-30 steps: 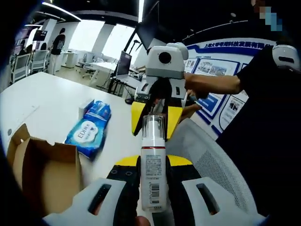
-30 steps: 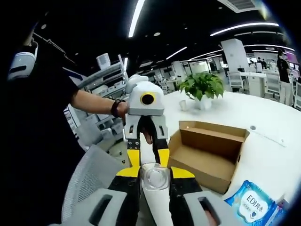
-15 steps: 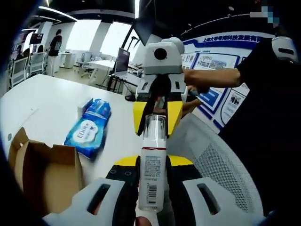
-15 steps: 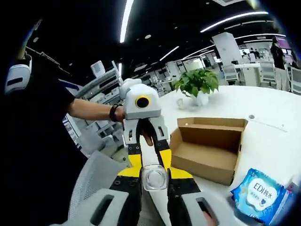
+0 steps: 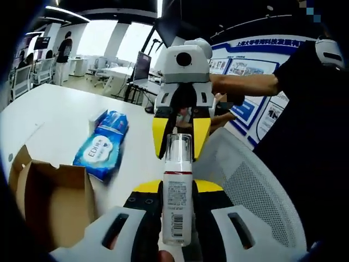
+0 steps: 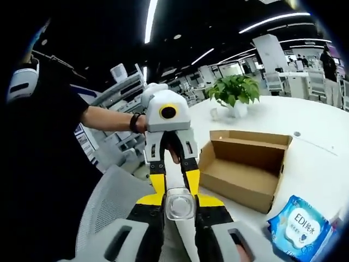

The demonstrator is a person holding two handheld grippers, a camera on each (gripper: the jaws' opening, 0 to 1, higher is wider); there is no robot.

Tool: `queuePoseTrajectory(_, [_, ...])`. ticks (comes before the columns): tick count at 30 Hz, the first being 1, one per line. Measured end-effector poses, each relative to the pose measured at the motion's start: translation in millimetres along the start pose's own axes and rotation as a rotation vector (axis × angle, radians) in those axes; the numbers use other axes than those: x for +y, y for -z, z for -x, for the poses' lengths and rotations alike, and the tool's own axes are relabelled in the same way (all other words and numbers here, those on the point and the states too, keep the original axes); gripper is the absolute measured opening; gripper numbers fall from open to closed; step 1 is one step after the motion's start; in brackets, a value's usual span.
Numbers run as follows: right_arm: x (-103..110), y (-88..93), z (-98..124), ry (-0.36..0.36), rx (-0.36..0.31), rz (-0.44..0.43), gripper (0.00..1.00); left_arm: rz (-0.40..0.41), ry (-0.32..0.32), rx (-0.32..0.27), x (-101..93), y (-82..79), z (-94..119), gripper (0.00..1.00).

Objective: Operate the shoe box by opening the lid, removing the specified soft item, and placing it in the target area until the item is outside and the box remains undamaged.

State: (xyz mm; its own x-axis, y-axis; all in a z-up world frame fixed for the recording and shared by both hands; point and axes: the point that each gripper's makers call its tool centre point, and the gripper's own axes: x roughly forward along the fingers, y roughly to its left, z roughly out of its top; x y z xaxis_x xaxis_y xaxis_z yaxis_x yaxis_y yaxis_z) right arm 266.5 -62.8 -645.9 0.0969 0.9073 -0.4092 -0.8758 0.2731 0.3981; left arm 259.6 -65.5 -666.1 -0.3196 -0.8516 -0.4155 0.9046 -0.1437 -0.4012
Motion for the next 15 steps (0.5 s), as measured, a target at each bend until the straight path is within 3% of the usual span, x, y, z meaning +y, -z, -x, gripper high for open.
queuePoseTrajectory(15, [3.6,5.4,-5.3,-0.024,0.032,0.02,0.17,-0.019,0.009,0.023,-4.5,1.1,-5.1,0.2])
